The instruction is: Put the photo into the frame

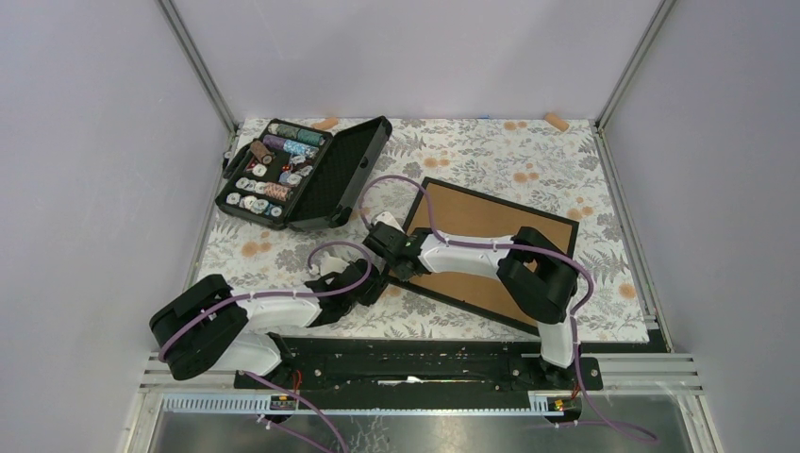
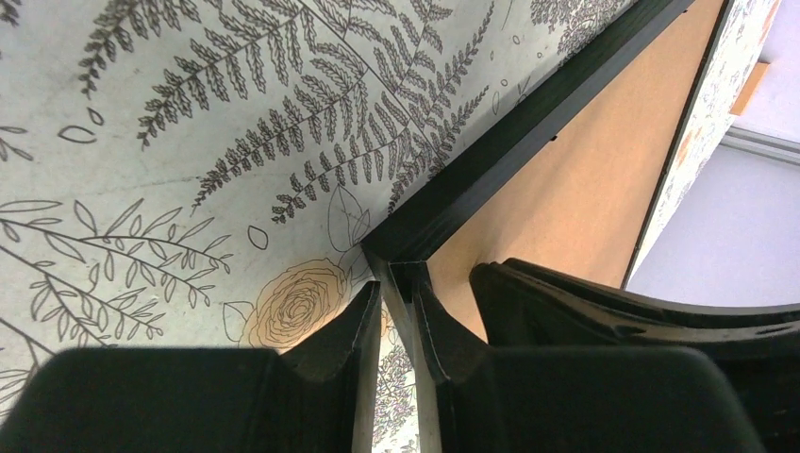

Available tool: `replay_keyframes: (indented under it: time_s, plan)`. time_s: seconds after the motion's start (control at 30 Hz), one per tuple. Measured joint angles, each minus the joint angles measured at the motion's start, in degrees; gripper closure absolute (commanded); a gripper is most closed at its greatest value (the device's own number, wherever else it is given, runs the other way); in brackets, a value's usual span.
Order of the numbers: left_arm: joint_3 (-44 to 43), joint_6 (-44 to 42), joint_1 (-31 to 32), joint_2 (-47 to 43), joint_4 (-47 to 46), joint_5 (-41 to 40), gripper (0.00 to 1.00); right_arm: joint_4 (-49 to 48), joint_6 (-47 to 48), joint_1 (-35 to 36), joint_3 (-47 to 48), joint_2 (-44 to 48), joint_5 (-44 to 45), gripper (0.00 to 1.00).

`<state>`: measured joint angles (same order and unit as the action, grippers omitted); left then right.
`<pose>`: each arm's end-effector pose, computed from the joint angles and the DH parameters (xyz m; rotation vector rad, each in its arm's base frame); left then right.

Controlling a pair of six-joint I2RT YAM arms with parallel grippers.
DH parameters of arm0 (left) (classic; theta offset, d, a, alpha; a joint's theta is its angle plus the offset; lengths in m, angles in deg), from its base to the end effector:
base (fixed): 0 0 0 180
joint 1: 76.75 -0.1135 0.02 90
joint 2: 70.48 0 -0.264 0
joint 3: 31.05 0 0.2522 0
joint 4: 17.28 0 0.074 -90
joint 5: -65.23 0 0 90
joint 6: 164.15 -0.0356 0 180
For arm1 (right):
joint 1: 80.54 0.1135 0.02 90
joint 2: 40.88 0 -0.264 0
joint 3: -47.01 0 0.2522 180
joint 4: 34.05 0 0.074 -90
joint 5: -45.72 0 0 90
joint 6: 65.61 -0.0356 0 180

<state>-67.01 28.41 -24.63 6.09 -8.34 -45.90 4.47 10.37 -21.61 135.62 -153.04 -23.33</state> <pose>0.1450 -0.1655 0.1245 -1.2311 2.2073 -0.8033 0.2179 0.3369 0.1625 -0.8617 2.3906 -0.0021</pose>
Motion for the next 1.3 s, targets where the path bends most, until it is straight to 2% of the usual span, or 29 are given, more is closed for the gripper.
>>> replay_keyframes:
  time_s: [0.13, 0.2, 0.3, 0.33, 0.47, 0.53, 0.73, 0.83, 0.9, 0.97, 1.07, 1.17, 1.3]
  plan:
    - [0.2, 0.0, 0.0, -0.3, 0.1, 0.0, 0.79, -0.2, -0.3, 0.0, 0.3, -0.3, 2.2, 0.64]
    - [0.2, -0.3, 0.0, -0.3, 0.1, 0.0, 0.76, -0.7, -0.6, -0.2, -0.5, 0.5, 2.2, 0.51]
    - [-0.1, -1.9, 0.0, -0.4, 0.7, -0.1, 0.72, -2.1, -2.6, -1.5, -4.1, 3.7, 1.8, 0.21]
    - [-0.5, -2.9, 0.1, -0.5, 1.3, -0.2, 0.69, -1.9, -3.5, -2.1, -5.9, 5.5, 1.5, 0.13]
    - [-2.3, -11.7, 1.7, -2.7, 7.0, -2.0, 0.57, -0.9, -7.3, -4.9, -13.1, 15.2, -1.8, 0.02]
    - [-2.1, -16.7, 2.9, -6.5, 10.2, -2.6, 0.5, -1.2, -9.7, -7.3, -15.6, 19.6, -4.2, 0.0]
    - [0.9, -32.5, 3.7, -27.5, 10.0, -1.1, 0.13, -0.8, -15.1, -15.8, -23.9, 30.9, -6.6, 0.0]
    - [0.8, -40.3, 3.7, -35.2, 9.9, 0.5, 0.02, -0.3, -17.0, -22.1, -27.2, 35.5, -8.5, 0.0]
    - [-1.0, -45.4, 3.7, -36.7, 11.2, 1.8, 0.01, -0.1, -17.9, -28.7, -28.7, 37.5, -9.7, 0.0]
    - [-3.7, -49.8, 3.7, -35.8, 12.2, 3.3, 0.01, 0.3, -18.7, -34.1, -29.7, 39.3, -9.6, 0.0]
    - [-10.8, -57.2, 3.7, -29.3, 15.0, 6.3, 0.01, 0.5, -19.3, -43.9, -32.1, 44.7, -10.6, 0.0]
    - [-20.2, -63.4, 3.7, -18.8, 17.5, 8.1, 0.01, 0.7, -19.3, -53.0, -33.0, 48.7, -10.5, 0.0]
    - [-31.7, -68.3, 3.8, -4.7, 22.3, 6.6, 0.01, -0.1, -18.8, -64.0, -33.5, 49.0, -10.4, 0.0]
